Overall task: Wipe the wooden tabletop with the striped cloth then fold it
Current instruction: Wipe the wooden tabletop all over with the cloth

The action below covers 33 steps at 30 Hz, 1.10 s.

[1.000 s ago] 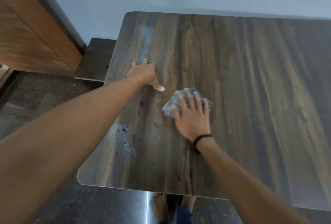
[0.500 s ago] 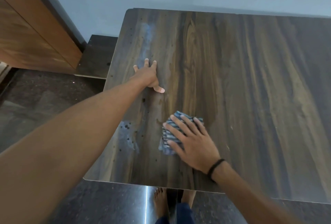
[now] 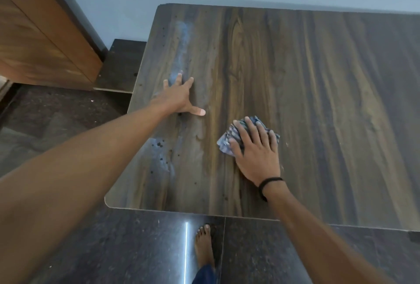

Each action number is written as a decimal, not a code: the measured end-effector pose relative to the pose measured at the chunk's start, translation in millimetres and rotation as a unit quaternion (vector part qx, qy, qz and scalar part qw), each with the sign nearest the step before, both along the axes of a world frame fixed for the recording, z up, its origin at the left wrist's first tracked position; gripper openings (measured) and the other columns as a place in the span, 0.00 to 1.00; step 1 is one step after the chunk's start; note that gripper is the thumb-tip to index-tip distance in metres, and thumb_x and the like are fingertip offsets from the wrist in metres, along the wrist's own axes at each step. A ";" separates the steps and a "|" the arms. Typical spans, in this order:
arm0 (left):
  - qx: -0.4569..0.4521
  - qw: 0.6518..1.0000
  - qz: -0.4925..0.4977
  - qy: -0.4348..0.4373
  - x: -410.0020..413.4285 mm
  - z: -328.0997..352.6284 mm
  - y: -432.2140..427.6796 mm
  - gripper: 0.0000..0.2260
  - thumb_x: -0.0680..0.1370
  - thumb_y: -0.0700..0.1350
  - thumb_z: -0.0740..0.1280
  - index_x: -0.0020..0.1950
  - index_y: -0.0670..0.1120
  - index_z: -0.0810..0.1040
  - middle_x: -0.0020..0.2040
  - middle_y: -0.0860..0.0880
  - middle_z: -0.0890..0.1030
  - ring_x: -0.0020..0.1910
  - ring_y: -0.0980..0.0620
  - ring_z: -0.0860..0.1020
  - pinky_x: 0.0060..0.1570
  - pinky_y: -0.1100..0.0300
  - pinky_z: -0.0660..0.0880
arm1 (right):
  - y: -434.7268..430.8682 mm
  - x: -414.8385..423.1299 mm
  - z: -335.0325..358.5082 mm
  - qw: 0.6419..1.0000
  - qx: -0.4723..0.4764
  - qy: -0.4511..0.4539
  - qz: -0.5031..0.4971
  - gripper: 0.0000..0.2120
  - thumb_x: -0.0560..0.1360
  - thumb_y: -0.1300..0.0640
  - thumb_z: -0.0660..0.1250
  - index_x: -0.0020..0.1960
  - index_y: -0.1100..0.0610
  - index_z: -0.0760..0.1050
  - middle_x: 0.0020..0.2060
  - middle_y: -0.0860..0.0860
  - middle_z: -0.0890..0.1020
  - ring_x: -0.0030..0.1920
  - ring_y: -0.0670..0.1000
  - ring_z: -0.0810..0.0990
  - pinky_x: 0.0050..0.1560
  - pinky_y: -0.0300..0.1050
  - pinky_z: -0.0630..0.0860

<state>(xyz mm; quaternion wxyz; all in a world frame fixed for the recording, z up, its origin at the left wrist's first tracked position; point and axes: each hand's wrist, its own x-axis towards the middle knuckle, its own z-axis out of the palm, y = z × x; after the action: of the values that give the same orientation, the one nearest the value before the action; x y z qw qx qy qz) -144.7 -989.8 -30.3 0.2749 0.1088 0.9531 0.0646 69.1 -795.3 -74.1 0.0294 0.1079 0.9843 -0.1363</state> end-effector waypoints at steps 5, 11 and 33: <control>-0.027 0.999 0.015 -0.023 27.1 3.0 -15.1 0.60 0.62 0.68 0.76 0.81 0.57 0.41 0.82 0.48 0.40 0.78 0.32 0.41 0.74 0.33 0.51 | -48.7 64.5 2.1 0.984 0.002 0.015 0.178 0.26 0.83 0.38 0.48 0.80 0.40 0.57 0.81 0.46 0.59 0.81 0.52 0.55 0.80 0.59 0.48; 0.008 0.999 0.031 -0.018 46.2 -3.0 -27.4 0.59 0.63 0.65 0.78 0.81 0.57 0.41 0.82 0.49 0.38 0.78 0.33 0.39 0.74 0.33 0.50 | -16.2 55.1 0.3 1.000 -0.006 0.004 0.002 0.26 0.83 0.37 0.48 0.80 0.40 0.56 0.81 0.46 0.57 0.81 0.53 0.53 0.79 0.57 0.42; 0.034 0.999 0.031 -0.002 49.9 -4.2 -30.4 0.58 0.62 0.65 0.79 0.82 0.58 0.45 0.82 0.49 0.41 0.78 0.34 0.41 0.74 0.33 0.53 | -61.3 39.3 -1.4 0.999 0.000 0.023 -0.041 0.27 0.83 0.38 0.50 0.80 0.42 0.57 0.80 0.49 0.60 0.81 0.56 0.55 0.79 0.60 0.45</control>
<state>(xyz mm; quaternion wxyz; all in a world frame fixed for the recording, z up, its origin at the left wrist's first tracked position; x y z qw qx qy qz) -94.8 -1020.2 -34.5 0.2708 0.0882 0.9528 0.1052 108.4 -856.6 -75.5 0.0009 0.1447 0.9795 -0.1401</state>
